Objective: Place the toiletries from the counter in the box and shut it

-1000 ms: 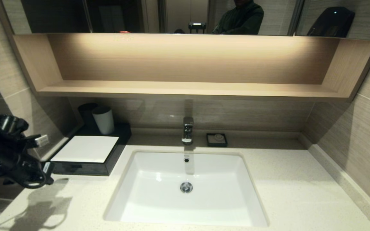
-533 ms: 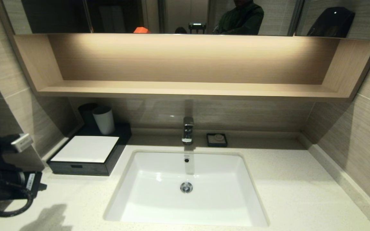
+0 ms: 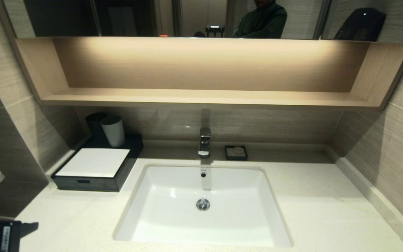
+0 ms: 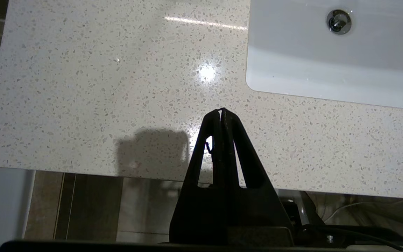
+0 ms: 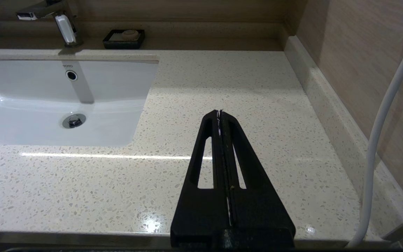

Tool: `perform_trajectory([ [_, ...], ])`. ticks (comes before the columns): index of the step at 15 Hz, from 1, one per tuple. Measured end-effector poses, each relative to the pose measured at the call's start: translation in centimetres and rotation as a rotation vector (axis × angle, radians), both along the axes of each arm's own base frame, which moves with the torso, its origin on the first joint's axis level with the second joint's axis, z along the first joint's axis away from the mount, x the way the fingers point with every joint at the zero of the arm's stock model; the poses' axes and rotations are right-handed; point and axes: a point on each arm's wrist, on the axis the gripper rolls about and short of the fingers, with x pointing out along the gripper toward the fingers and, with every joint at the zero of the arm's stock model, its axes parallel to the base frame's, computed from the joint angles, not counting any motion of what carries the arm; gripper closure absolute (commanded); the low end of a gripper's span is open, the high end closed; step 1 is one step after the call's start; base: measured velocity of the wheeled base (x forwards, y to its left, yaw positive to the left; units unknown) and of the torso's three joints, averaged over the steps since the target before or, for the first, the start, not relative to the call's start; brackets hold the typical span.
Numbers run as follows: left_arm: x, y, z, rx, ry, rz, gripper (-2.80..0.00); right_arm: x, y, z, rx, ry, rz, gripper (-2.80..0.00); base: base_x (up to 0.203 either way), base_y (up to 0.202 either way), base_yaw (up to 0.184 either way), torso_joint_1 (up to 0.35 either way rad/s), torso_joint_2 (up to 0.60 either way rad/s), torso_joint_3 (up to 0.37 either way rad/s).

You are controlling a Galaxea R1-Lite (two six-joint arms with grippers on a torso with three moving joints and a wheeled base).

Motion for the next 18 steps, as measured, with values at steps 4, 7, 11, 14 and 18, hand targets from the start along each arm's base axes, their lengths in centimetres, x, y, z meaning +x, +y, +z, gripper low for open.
perform_trajectory([
  [4,-2.6,-0.4,-0.2,-0.007,-0.164,0.025,0.00,0.0,0.0,0.0,0.000,0.000,0.001,0.00,0.000,0.000,0.000,0.000,0.00,0.000],
  [7,-4.4,-0.8,-0.3,-0.021,-0.321,0.038,0.00,0.0,0.0,0.0,0.000,0.000,0.001,0.00,0.000,0.000,0.000,0.000,0.00,0.000],
  [11,-6.5,-1.2,-0.1,-0.009,-0.472,0.011,0.00,0.0,0.0,0.0,0.000,0.000,0.000,0.00,0.000,0.000,0.000,0.000,0.00,0.000],
  [14,-7.4,-1.4,0.3,0.003,-0.553,-0.004,0.00,0.0,0.0,0.0,0.000,0.000,0.000,0.00,0.000,0.000,0.000,0.000,0.00,0.000],
  [18,-8.8,-1.6,-0.2,-0.001,-0.613,-0.035,0.00,0.0,0.0,0.0,0.000,0.000,0.001,0.00,0.000,0.000,0.000,0.000,0.00,0.000],
])
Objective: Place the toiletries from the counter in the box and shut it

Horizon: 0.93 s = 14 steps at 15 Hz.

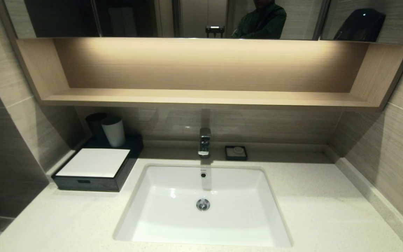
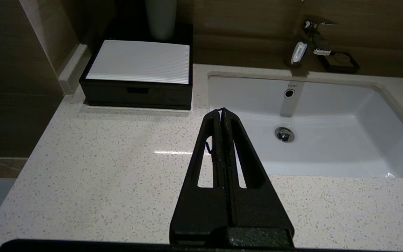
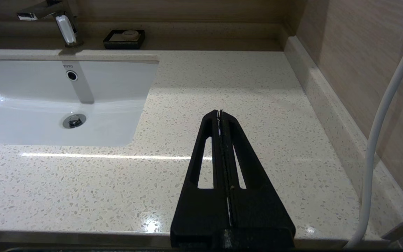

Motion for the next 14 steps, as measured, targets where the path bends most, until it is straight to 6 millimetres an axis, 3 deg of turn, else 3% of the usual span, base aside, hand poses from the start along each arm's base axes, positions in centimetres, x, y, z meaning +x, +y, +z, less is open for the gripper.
perform_trajectory([
  [14,-4.7,0.1,-1.4,0.018,-0.281,0.058,0.00,0.0,0.0,0.0,0.000,0.000,0.000,0.00,0.000,0.000,0.000,0.000,0.00,0.000],
])
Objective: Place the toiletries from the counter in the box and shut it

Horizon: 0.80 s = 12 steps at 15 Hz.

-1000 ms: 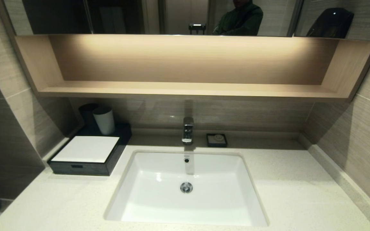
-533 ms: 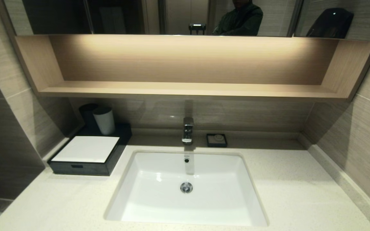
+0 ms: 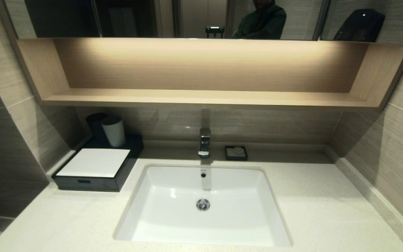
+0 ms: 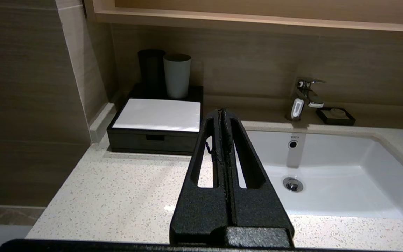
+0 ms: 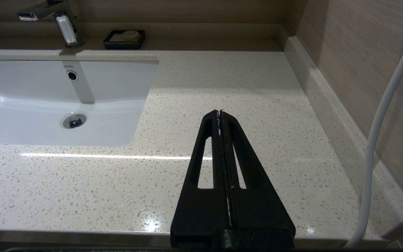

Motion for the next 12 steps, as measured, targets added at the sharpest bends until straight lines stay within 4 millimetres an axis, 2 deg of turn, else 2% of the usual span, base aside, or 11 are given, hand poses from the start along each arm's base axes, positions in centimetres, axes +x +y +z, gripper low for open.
perform_trajectory([
  [12,-2.0,-0.1,-1.4,0.033,-0.151,-0.039,0.00,0.0,0.0,0.0,0.000,0.000,0.000,0.00,0.000,0.000,0.000,0.000,0.00,0.000],
])
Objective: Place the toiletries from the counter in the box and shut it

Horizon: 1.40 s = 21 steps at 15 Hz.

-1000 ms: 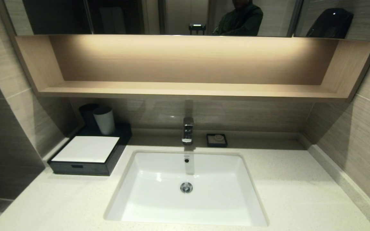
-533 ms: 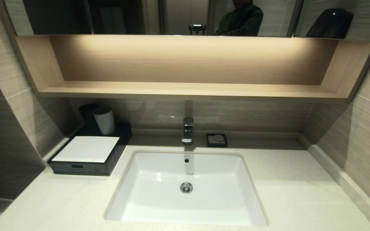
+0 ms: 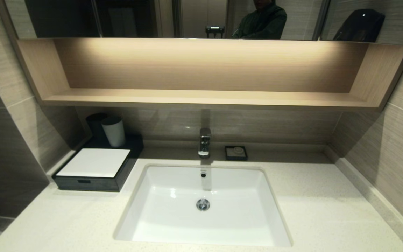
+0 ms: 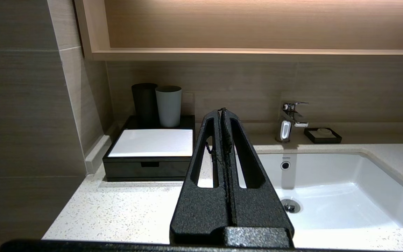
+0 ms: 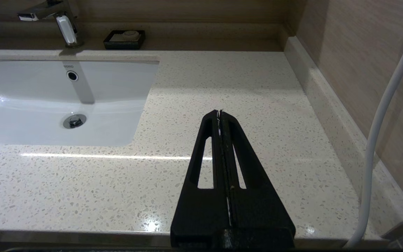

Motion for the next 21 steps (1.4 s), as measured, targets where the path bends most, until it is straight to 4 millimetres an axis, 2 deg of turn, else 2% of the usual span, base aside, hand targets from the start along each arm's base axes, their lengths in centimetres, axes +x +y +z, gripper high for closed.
perform_trajectory([
  [19,0.5,0.0,-1.1,0.008,0.028,-0.012,0.00,0.0,0.0,0.0,0.000,0.000,0.000,0.00,0.000,0.000,0.000,0.000,0.00,0.000],
  [21,0.8,0.0,-1.8,0.015,0.050,-0.009,0.00,0.0,0.0,0.0,0.000,0.000,0.000,0.00,0.000,0.000,0.000,0.000,0.00,0.000],
])
